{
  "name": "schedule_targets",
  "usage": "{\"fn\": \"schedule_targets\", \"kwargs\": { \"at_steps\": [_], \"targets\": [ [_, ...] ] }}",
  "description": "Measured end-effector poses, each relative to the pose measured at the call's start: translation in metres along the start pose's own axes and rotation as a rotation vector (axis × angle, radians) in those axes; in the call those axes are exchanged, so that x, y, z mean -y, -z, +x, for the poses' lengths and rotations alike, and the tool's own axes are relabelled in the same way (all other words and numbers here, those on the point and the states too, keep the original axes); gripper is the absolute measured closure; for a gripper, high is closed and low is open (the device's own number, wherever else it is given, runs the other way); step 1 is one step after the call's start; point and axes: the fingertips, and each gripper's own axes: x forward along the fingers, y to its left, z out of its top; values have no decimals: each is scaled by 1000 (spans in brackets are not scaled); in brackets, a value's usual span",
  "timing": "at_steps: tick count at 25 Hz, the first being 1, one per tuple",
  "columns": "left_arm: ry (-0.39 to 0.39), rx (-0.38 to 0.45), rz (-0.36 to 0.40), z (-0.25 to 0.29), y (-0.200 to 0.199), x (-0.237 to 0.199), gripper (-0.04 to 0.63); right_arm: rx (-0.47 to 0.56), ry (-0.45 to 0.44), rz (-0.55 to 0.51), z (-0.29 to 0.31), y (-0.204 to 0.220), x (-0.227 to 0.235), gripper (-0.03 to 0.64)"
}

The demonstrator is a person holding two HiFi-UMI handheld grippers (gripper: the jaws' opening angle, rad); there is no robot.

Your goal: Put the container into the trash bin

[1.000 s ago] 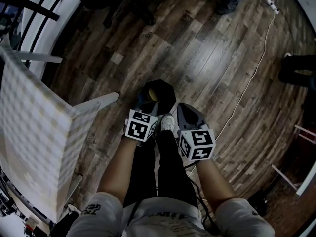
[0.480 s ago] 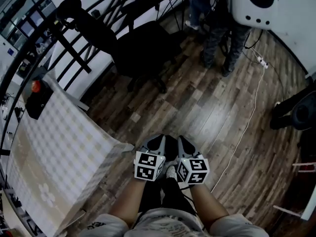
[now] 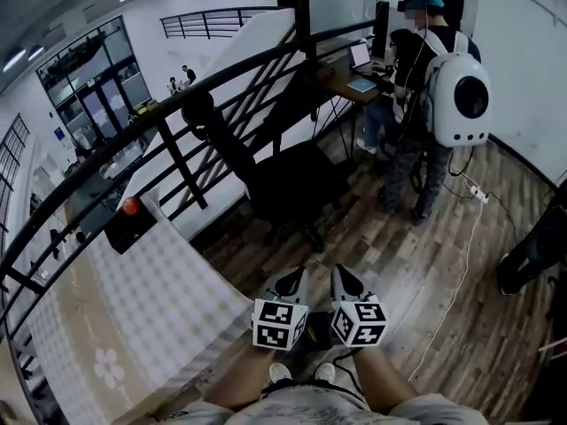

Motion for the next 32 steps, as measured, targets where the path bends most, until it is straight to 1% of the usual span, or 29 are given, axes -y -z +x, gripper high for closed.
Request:
{"fn": "schedule_targets", "kwargs": {
  "at_steps": [4, 8, 18, 24, 32],
  "targets": [
    [-32, 71, 17, -21, -40, -8, 591, 65, -36, -31, -2, -41, -25, 614],
    [-53, 94, 26, -26, -57, -13, 591, 100, -63, -74, -5, -63, -38, 614],
    [-39, 114, 32, -19, -65, -17, 591, 84, -70, -80, 7, -64, -40, 614],
    [-35, 127, 41, -18, -71, -12, 591, 81, -69, -81, 7, -67, -37, 614],
    [-25, 125, 28, -11, -66, -15, 591, 80, -56, -84, 10, -63, -30, 614]
  ]
}}
